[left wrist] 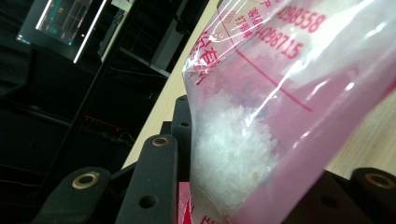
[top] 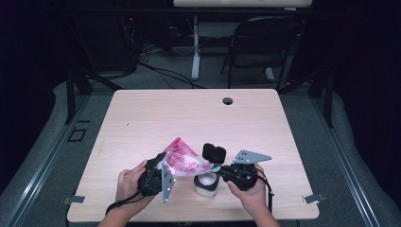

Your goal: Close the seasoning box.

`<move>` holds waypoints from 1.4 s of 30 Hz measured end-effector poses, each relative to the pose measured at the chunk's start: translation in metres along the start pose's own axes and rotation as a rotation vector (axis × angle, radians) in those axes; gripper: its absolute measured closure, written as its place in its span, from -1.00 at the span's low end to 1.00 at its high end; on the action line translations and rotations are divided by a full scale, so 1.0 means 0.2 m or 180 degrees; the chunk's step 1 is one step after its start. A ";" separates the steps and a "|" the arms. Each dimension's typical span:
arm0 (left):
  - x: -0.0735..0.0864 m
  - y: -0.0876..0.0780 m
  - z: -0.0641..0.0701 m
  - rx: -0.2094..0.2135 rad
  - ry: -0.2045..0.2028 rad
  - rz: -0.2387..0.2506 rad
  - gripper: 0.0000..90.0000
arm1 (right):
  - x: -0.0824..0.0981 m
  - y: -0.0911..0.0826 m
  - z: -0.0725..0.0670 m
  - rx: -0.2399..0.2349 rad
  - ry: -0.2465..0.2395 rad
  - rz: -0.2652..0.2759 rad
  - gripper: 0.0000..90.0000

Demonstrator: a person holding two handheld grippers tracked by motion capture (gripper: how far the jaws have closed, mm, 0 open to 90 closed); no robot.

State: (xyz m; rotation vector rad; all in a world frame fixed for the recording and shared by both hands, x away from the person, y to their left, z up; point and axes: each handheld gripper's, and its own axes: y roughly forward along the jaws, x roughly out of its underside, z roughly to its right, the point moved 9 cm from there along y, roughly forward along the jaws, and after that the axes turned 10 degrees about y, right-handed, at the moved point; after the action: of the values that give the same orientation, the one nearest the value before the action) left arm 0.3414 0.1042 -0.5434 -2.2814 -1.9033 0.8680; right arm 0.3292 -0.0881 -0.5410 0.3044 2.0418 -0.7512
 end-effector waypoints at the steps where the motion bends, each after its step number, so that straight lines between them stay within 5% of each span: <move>1: 0.01 0.00 0.00 0.0003 0.0007 -0.0004 0.63 | 0.00 0.00 0.00 -0.0001 -0.0004 -0.0002 1.00; 13: 0.05 0.02 0.07 0.0141 -0.0175 0.0008 0.63 | -0.01 0.02 -0.03 -0.0021 -0.0037 0.0006 1.00; 26: 0.10 0.06 0.18 0.0526 -0.0478 0.0035 0.61 | -0.02 0.02 -0.06 -0.0029 -0.0118 0.0017 1.00; 33: 0.13 0.09 0.22 0.0771 -0.0756 0.0063 0.60 | -0.03 0.03 -0.07 -0.0075 -0.0133 0.0022 1.00; 42: 0.13 0.08 0.27 0.0991 -0.0866 0.0133 0.36 | -0.04 0.05 -0.08 -0.0077 -0.0173 0.0008 1.00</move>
State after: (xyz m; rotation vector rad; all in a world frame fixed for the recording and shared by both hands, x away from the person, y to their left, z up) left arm 0.3347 0.1066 -0.6054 -2.1114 -1.6649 1.4312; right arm 0.3264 -0.0702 -0.5321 0.2700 1.9974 -0.7251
